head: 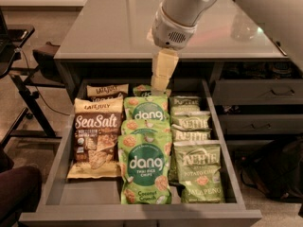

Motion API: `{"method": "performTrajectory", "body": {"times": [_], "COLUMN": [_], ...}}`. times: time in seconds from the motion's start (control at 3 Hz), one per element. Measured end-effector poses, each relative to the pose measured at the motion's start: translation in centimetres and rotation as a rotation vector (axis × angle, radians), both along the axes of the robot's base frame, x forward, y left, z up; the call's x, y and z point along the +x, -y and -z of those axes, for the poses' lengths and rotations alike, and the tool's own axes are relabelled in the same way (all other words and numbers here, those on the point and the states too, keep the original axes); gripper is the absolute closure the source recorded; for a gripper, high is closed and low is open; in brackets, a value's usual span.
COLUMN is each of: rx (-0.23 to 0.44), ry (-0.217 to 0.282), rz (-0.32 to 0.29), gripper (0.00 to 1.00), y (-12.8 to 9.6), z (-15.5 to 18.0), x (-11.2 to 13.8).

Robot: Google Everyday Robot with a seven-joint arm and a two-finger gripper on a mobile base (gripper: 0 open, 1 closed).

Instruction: Pick brown chip bag from top drawer and place on counter

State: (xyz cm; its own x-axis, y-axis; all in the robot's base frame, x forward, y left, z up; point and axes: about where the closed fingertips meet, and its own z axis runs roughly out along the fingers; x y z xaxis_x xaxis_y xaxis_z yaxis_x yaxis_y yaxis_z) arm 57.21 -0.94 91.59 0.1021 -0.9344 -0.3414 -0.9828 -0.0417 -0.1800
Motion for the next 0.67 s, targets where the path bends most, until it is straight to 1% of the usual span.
{"method": "performTrajectory", "body": {"times": [0.33,0.67], "rx": [0.048,0.138], "ry": [-0.024,-0.017], "rz": [-0.049,-0.084], "gripper": [0.0,0.0], "y": [-3.9,-6.9], "z": [2.2,4.2], "x": [0.0,-0.7]}}
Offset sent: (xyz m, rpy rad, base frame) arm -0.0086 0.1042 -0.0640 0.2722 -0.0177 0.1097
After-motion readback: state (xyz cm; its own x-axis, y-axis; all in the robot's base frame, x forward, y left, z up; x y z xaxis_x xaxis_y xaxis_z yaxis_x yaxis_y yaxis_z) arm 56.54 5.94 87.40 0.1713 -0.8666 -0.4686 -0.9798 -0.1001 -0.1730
